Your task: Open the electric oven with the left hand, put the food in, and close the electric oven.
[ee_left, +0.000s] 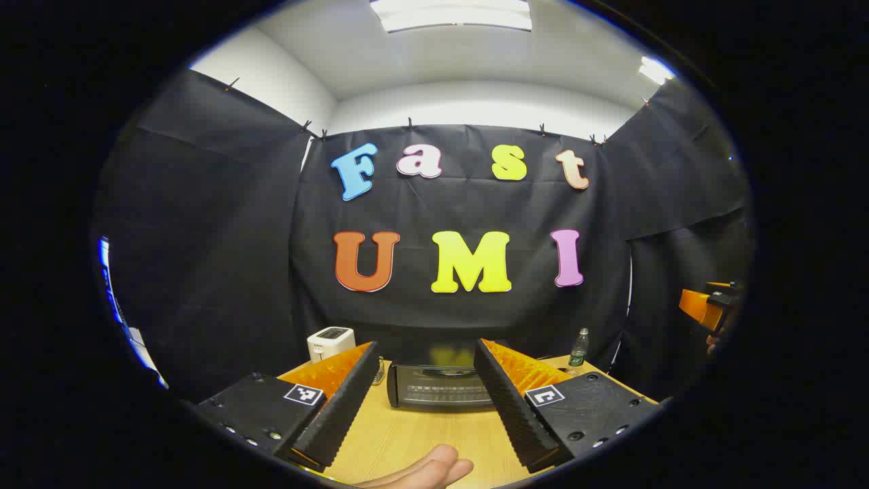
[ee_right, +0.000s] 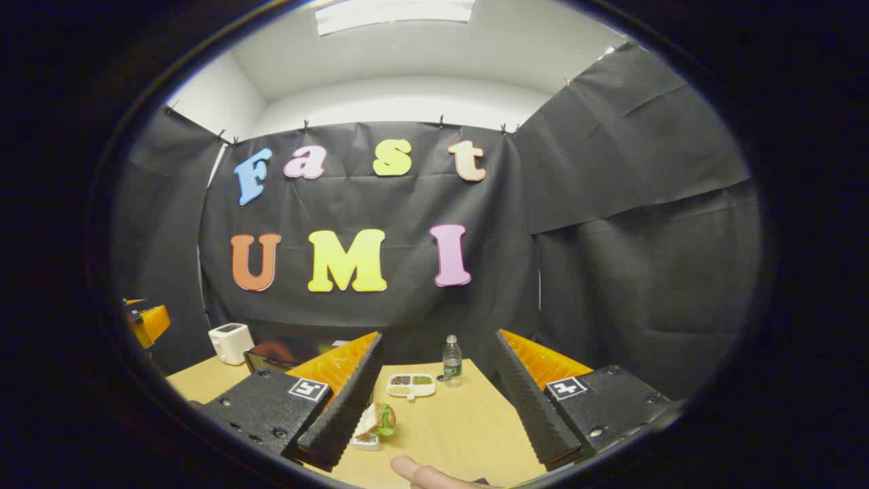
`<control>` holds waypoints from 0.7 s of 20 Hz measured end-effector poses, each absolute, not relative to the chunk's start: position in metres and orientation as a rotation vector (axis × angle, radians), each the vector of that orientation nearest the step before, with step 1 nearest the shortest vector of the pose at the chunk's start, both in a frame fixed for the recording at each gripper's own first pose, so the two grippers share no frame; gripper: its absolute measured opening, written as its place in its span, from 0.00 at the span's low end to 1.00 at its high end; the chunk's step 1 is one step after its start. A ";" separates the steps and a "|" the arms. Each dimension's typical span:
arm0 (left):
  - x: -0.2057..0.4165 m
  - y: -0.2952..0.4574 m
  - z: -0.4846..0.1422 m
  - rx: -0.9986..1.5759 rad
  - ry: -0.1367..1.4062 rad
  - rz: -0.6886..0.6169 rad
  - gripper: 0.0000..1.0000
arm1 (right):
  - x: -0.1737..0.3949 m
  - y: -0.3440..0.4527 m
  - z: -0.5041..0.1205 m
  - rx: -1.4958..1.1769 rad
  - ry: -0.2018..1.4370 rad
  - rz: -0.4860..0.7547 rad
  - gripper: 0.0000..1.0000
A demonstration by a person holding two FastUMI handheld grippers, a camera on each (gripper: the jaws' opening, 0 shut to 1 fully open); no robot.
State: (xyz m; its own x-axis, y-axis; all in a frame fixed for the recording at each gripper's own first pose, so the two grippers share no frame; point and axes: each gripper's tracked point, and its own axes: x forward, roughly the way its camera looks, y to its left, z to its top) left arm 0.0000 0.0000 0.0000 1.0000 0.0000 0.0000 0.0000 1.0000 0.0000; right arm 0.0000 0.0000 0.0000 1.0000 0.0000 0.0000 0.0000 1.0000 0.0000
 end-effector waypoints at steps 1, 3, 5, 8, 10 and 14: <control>0.002 0.000 -0.001 0.001 0.007 0.001 0.92 | 0.001 -0.002 0.001 0.001 0.000 -0.004 0.99; 0.006 -0.005 -0.002 0.010 0.020 -0.008 0.92 | 0.007 -0.004 0.002 -0.002 0.002 -0.006 0.99; 0.011 -0.005 -0.003 0.015 0.027 -0.002 0.92 | 0.013 -0.003 0.001 -0.011 0.007 0.002 0.99; 0.019 -0.009 -0.009 0.010 0.040 -0.010 0.92 | 0.019 -0.004 -0.003 -0.014 0.013 0.005 0.99; 0.025 -0.014 -0.015 0.013 0.054 -0.026 0.92 | 0.022 -0.006 -0.009 -0.014 0.020 0.008 0.99; 0.048 -0.034 -0.026 0.021 0.108 -0.102 0.93 | 0.026 -0.004 -0.014 -0.011 0.026 0.025 0.99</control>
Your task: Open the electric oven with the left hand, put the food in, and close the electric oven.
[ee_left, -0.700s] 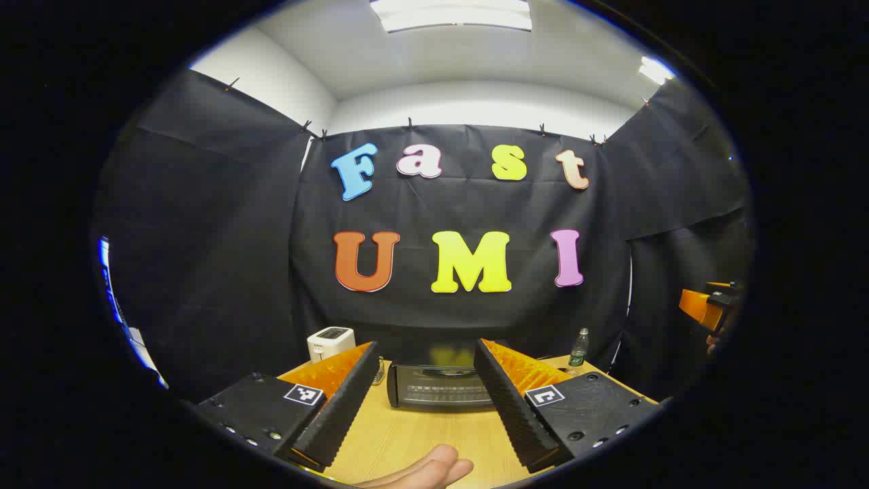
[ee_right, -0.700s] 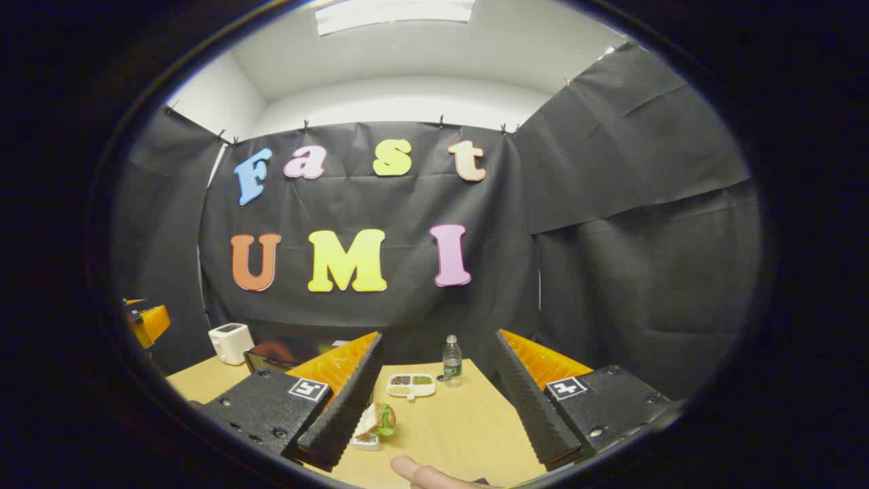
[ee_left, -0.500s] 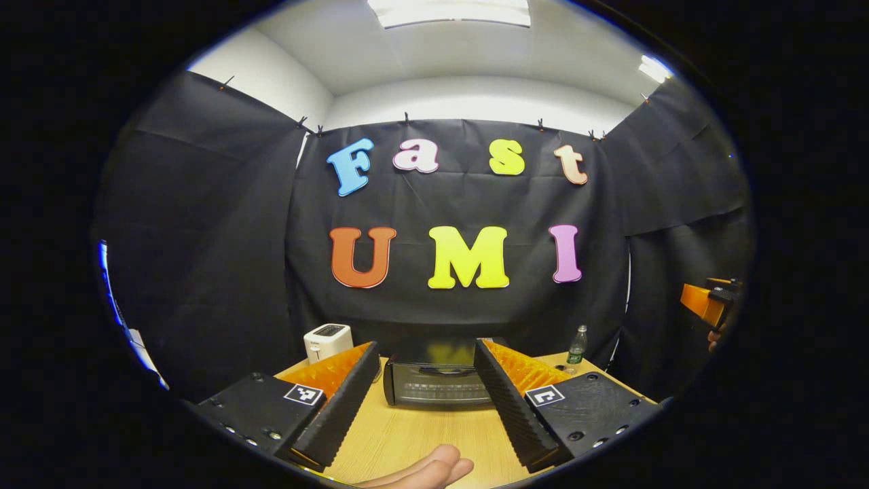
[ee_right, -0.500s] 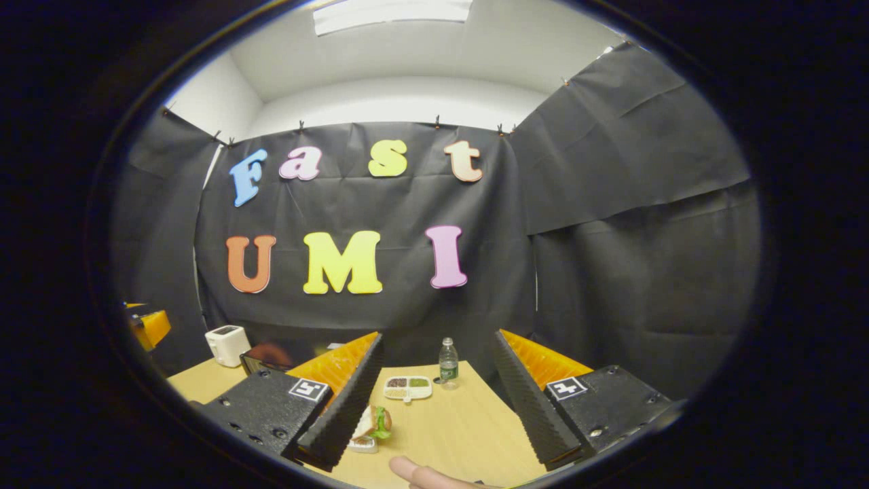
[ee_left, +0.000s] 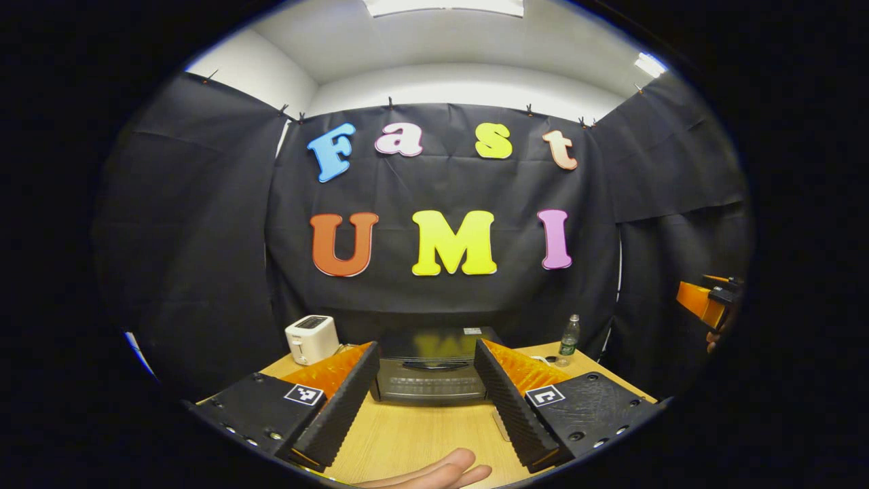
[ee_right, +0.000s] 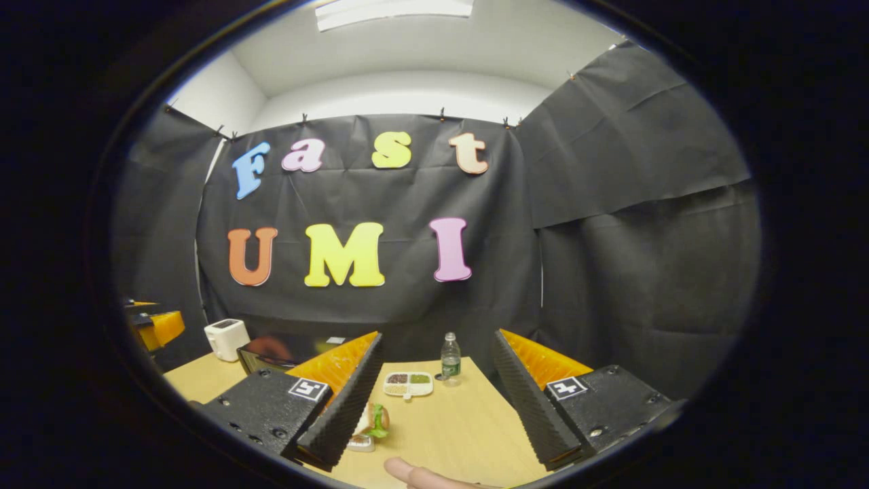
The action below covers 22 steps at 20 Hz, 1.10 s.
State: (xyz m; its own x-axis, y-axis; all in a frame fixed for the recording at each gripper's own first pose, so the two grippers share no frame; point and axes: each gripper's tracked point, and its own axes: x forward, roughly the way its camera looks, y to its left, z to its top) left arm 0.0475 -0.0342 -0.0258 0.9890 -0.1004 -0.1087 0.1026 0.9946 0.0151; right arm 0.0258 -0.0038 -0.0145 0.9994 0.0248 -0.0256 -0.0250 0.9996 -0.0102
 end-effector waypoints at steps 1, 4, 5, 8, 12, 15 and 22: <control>0.056 -0.038 -0.028 0.030 0.120 -0.116 0.92 | 0.025 -0.004 -0.015 -0.011 0.023 0.030 0.99; 0.091 -0.050 -0.041 0.060 0.178 -0.157 0.92 | 0.024 -0.004 -0.018 -0.009 0.016 0.037 0.99; 0.102 -0.054 -0.049 0.063 0.206 -0.168 0.93 | 0.023 -0.003 -0.017 -0.005 0.010 0.045 0.99; 0.138 -0.059 -0.074 0.062 0.284 -0.199 0.94 | 0.021 -0.010 -0.017 0.006 -0.011 0.034 0.99; 0.197 -0.059 -0.123 0.076 0.399 -0.177 0.95 | 0.011 -0.023 -0.019 0.006 -0.028 0.008 0.99; 0.231 -0.060 -0.161 0.105 0.465 -0.167 0.95 | 0.008 -0.038 -0.024 0.015 -0.034 -0.009 0.99; 0.271 -0.060 -0.226 0.099 0.599 -0.148 0.96 | 0.006 -0.062 -0.034 -0.004 -0.016 -0.049 0.99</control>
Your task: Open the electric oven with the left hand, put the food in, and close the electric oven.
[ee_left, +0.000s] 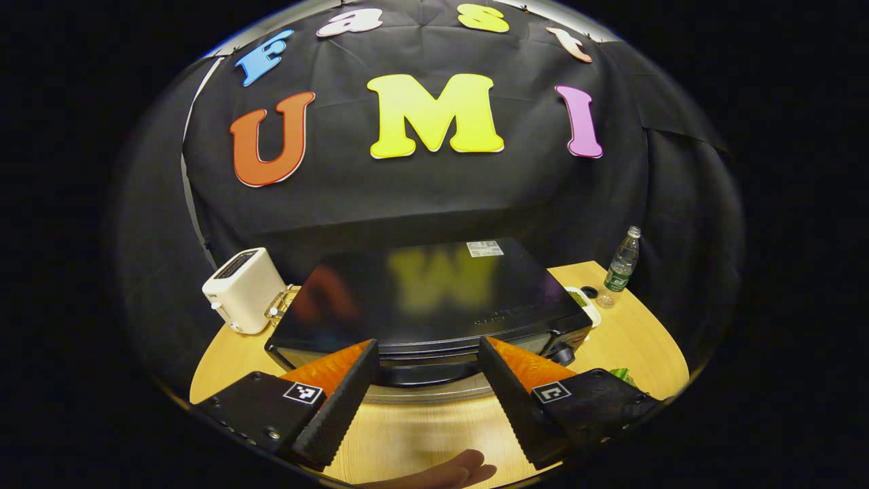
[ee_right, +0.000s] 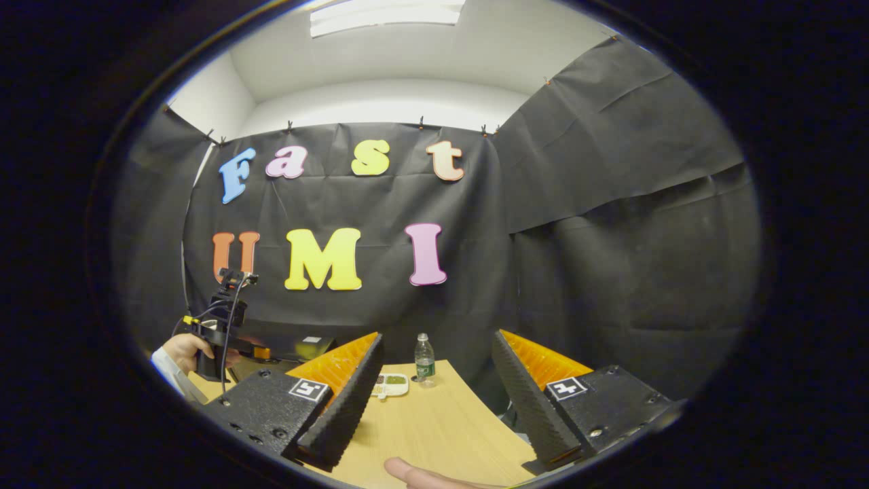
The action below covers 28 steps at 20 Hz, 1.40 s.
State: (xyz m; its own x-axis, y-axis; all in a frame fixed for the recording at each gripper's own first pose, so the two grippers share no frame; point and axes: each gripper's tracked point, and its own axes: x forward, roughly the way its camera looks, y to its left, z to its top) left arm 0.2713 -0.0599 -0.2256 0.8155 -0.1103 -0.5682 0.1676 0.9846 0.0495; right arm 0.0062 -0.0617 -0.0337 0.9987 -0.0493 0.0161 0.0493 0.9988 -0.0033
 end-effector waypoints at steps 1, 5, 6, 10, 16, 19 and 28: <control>0.274 -0.060 -0.229 0.086 0.601 -0.148 0.96 | 0.006 -0.062 -0.035 0.000 -0.014 -0.046 0.99; 0.272 -0.060 -0.232 0.066 0.617 -0.154 0.98 | 0.007 -0.070 -0.038 0.022 -0.009 -0.051 0.99; 0.270 -0.060 -0.232 0.064 0.616 -0.153 0.98 | 0.008 -0.071 -0.040 0.027 -0.006 -0.053 0.99; 0.254 -0.057 -0.234 0.047 0.638 -0.157 0.99 | 0.009 -0.070 -0.044 0.048 0.004 -0.036 0.99; 0.217 -0.054 -0.239 0.049 0.657 -0.146 0.99 | 0.012 -0.068 -0.051 0.045 0.011 -0.028 0.99; 0.194 -0.053 -0.248 0.052 0.661 -0.138 0.99 | 0.015 -0.065 -0.059 0.051 0.033 -0.024 0.99; 0.133 -0.050 -0.290 0.029 0.680 -0.169 0.98 | 0.015 -0.060 -0.064 0.064 0.034 -0.016 0.99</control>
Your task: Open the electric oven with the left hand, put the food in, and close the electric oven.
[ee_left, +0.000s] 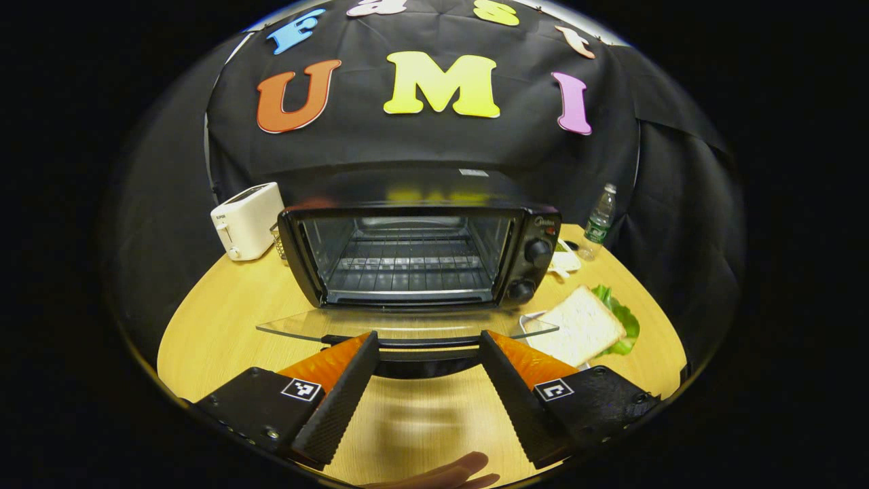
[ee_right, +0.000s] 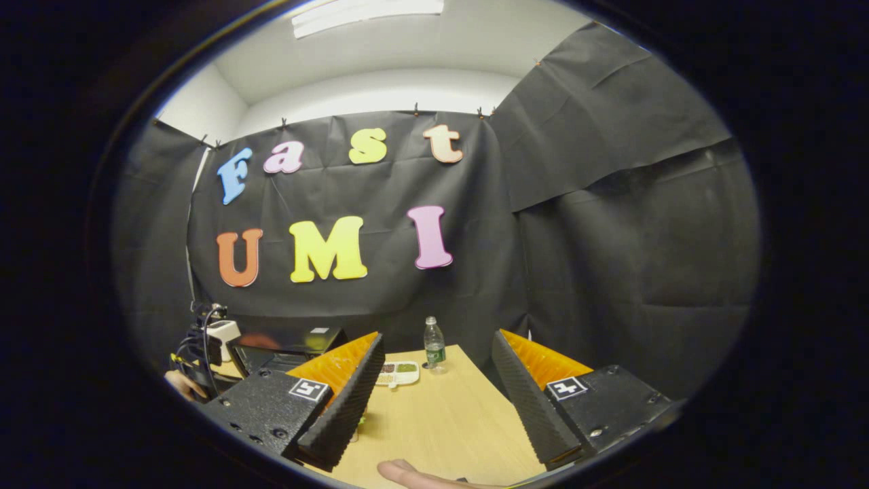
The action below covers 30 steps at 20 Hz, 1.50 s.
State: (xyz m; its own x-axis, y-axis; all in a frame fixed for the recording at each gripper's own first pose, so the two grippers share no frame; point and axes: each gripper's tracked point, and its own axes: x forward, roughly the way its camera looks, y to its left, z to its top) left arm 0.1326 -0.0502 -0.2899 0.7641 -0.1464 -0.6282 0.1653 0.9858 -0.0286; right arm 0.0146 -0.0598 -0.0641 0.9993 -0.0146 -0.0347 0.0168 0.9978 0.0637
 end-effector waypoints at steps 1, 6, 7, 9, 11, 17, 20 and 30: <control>0.128 -0.049 -0.295 0.027 0.684 -0.174 0.98 | 0.015 -0.058 -0.064 0.067 0.034 -0.014 0.99; 0.113 -0.047 -0.318 -0.007 0.709 -0.171 0.98 | 0.016 -0.046 -0.078 0.047 0.060 0.004 0.99; 0.112 -0.047 -0.322 0.002 0.709 -0.173 0.98 | 0.016 -0.043 -0.079 0.044 0.062 0.008 0.99; 0.105 -0.045 -0.332 0.025 0.720 -0.164 0.96 | 0.015 -0.040 -0.082 0.042 0.070 0.010 0.99; 0.103 -0.045 -0.342 0.028 0.738 -0.162 0.94 | 0.015 -0.037 -0.086 0.039 0.078 0.013 0.99; 0.100 -0.038 -0.364 -0.012 0.771 -0.141 0.94 | 0.017 -0.032 -0.092 0.022 0.094 0.012 0.99; 0.100 -0.039 -0.365 0.028 0.745 -0.142 0.94 | 0.021 -0.031 -0.097 0.017 0.108 0.006 0.99; 0.087 -0.036 -0.243 0.057 0.460 -0.146 0.94 | 0.067 -0.009 -0.116 -0.022 0.204 0.042 0.99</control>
